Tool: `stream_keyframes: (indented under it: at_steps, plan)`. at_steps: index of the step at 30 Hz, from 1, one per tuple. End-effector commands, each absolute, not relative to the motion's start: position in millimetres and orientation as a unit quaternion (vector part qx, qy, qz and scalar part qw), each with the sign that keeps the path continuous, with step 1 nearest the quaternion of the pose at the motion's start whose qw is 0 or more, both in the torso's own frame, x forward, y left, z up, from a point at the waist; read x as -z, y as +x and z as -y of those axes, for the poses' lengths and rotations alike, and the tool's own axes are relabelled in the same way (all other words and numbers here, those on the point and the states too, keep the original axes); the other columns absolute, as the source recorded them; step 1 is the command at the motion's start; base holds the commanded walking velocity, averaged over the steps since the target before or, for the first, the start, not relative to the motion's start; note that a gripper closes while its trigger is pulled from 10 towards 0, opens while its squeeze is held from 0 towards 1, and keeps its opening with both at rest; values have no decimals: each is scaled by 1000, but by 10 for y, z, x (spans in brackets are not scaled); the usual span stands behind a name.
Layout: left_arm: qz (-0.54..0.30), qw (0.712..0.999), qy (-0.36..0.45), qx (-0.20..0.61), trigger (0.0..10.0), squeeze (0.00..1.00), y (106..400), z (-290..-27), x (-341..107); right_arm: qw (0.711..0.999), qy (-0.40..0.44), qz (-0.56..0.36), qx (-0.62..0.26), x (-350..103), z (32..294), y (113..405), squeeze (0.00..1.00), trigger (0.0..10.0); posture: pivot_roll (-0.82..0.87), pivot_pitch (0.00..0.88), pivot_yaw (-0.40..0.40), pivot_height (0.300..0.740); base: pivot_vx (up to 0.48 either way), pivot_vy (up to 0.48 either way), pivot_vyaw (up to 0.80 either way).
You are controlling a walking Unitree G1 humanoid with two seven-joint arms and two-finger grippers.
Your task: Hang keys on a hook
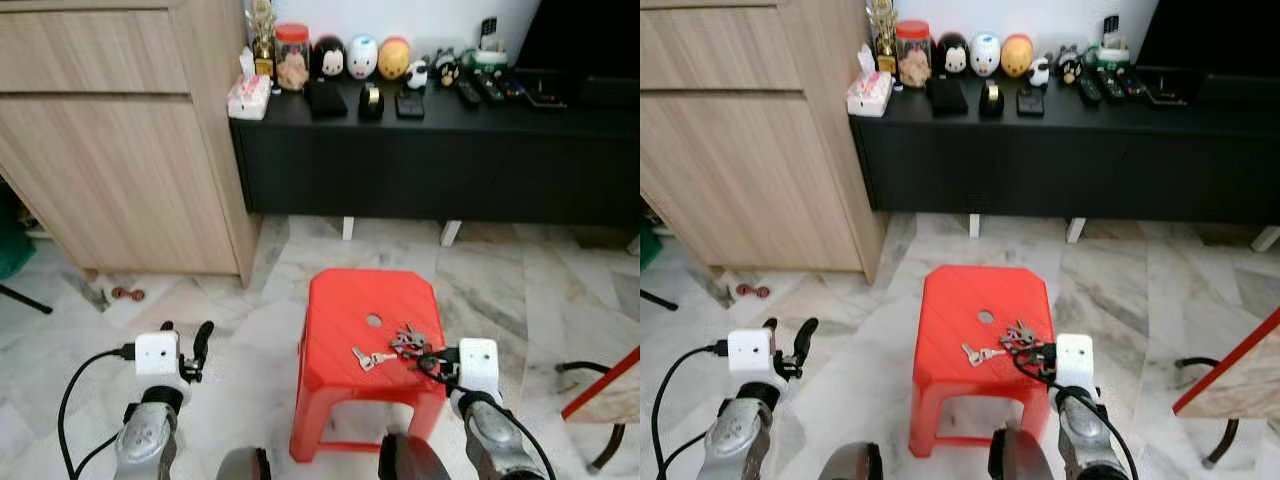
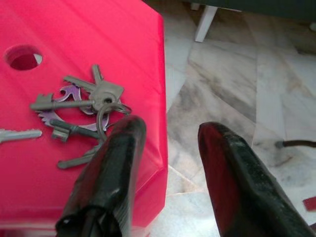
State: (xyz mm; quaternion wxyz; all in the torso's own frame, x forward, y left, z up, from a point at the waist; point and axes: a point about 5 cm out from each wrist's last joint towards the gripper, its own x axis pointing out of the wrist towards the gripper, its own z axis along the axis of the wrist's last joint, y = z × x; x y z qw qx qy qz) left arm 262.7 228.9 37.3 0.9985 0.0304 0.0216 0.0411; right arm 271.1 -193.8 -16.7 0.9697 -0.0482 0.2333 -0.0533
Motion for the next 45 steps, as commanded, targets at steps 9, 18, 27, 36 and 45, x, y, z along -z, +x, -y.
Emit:
stream_keyframes:
  at_steps: [9,18,27,36,45]
  plan:
    - [1,999,20,-51,10000,0,2671,-2284,-506,968,-101,-230,28,35,1984,2874,0,10000,205,148,-41,597,0,0,0]
    - [25,999,10,-47,10000,0,2718,-2178,-632,968,-126,-216,-26,-96,1933,3022,1000,10000,193,208,-79,597,0,0,0]
    - [27,999,7,-43,10000,0,2660,-2110,-663,951,-165,-254,-61,-14,1945,2966,0,10000,207,218,-96,597,0,0,0]
    - [35,998,2,-47,10000,0,2652,-2101,-691,962,-149,-221,-56,-106,1936,3034,0,10000,205,206,-96,597,0,0,0]
    - [39,998,4,-42,10000,0,2668,-2083,-726,979,-124,-157,-46,-271,1882,3141,0,10000,204,193,-97,597,0,0,0]
